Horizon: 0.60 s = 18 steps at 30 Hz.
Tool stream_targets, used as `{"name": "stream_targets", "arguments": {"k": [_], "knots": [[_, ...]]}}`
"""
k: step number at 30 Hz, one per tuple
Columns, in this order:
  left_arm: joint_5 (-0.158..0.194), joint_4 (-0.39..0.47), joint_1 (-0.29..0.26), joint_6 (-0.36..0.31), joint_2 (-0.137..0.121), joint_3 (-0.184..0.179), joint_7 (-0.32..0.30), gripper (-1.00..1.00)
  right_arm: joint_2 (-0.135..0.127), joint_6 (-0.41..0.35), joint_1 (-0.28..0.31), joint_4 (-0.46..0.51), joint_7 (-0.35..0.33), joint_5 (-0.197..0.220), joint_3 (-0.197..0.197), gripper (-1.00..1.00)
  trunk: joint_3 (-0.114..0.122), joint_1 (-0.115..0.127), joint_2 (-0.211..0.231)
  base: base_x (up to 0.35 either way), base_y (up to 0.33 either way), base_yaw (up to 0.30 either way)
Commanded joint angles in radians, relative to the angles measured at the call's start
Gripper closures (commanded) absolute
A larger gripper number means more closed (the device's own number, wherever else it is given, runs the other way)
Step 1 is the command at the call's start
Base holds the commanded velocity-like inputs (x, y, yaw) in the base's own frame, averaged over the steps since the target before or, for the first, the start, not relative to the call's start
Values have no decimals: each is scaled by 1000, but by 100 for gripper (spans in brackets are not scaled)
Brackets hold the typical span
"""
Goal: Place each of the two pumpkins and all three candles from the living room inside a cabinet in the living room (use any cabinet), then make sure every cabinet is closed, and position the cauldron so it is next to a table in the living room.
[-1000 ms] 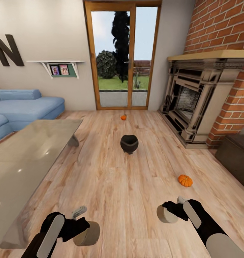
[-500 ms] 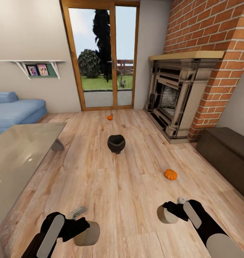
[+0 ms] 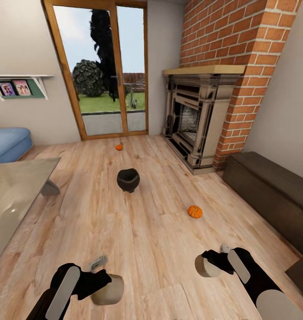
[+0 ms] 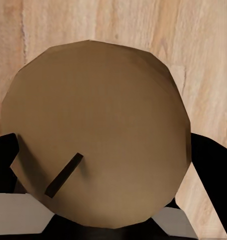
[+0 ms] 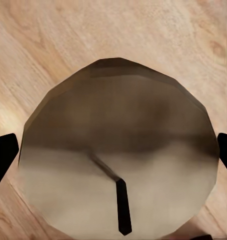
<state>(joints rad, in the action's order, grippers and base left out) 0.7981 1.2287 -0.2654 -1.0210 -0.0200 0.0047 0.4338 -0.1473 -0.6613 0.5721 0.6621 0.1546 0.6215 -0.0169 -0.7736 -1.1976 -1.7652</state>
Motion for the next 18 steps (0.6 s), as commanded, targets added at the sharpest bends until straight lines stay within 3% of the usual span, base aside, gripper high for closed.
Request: {"name": "stream_targets", "arguments": {"k": [1,12,18], "knots": [[3,0,0,1,0,0,0,100,0,0,0,0,0,1,0,100,3,4,7,0,0,-272],[3,0,0,0,-1,0,0,100,0,0,0,-1,0,1,0,100,34,46,84,-4,0,-272],[4,0,0,0,-1,0,0,100,0,0,0,-1,0,1,0,100,52,69,126,-200,0,-274]]}}
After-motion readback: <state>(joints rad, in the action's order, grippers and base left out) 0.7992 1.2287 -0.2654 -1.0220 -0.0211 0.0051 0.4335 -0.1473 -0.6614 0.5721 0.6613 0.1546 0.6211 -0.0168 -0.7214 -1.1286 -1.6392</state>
